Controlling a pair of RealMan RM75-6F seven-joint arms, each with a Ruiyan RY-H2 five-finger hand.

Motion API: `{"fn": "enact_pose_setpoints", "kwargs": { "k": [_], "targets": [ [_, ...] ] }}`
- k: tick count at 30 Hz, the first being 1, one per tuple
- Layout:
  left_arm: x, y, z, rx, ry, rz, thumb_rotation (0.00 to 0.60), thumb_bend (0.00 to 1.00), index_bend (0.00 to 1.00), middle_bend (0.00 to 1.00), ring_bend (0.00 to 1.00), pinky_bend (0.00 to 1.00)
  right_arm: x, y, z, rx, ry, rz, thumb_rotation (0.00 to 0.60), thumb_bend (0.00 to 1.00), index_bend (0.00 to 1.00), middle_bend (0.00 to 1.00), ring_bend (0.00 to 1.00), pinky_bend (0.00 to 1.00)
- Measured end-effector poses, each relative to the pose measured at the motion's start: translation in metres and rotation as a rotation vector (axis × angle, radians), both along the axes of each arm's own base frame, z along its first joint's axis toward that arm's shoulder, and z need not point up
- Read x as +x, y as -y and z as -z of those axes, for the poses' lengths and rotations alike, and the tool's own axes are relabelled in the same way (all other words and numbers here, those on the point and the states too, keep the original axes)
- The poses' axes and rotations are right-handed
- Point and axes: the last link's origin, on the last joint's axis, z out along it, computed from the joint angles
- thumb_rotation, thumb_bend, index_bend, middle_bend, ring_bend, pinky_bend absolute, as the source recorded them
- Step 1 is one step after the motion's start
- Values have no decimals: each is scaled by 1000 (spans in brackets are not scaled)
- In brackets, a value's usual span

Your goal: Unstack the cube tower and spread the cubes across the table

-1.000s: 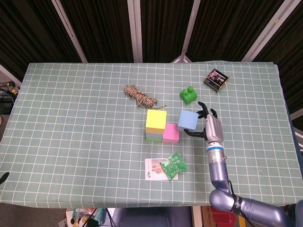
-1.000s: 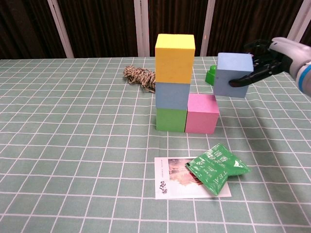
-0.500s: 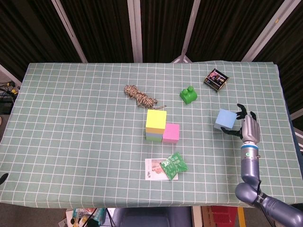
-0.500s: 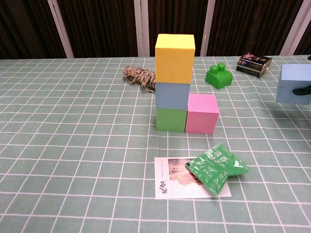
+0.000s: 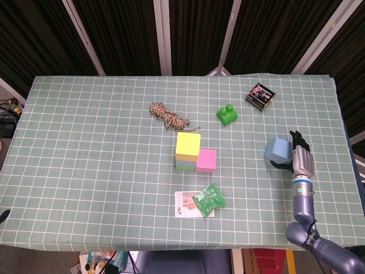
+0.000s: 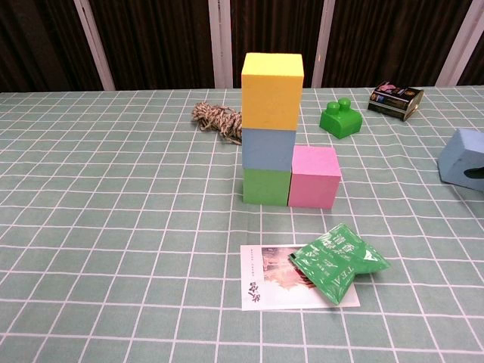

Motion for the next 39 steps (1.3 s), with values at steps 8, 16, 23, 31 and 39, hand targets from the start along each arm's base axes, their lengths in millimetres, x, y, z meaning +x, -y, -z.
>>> {"fn": "enact_pose_setpoints", "kwargs": {
  "k": [8, 16, 23, 31, 39],
  "targets": [
    [0, 0, 1, 0, 2, -5, 600, 169, 136, 0, 0, 0, 24, -24, -10, 34, 64, -71, 600, 149, 0, 0, 0, 0],
    [0, 1, 3, -3, -1, -8, 600, 169, 136, 0, 0, 0, 62, -72, -10, 135, 153, -241, 600, 148, 0, 0, 0, 0],
    [-1, 1, -1, 14, 6, -14, 600, 169, 136, 0, 0, 0, 82, -86, 13, 229, 147, -296, 600, 148, 0, 0, 0, 0],
    [-2, 1, -4, 27, 7, -23, 600, 170, 136, 0, 0, 0, 113, -80, 53, 243, 184, -311, 600, 148, 0, 0, 0, 0],
    [-2, 0, -4, 23, 8, -22, 600, 169, 136, 0, 0, 0, 140, -66, 71, 178, 164, -331, 600, 148, 0, 0, 0, 0]
  ]
}}
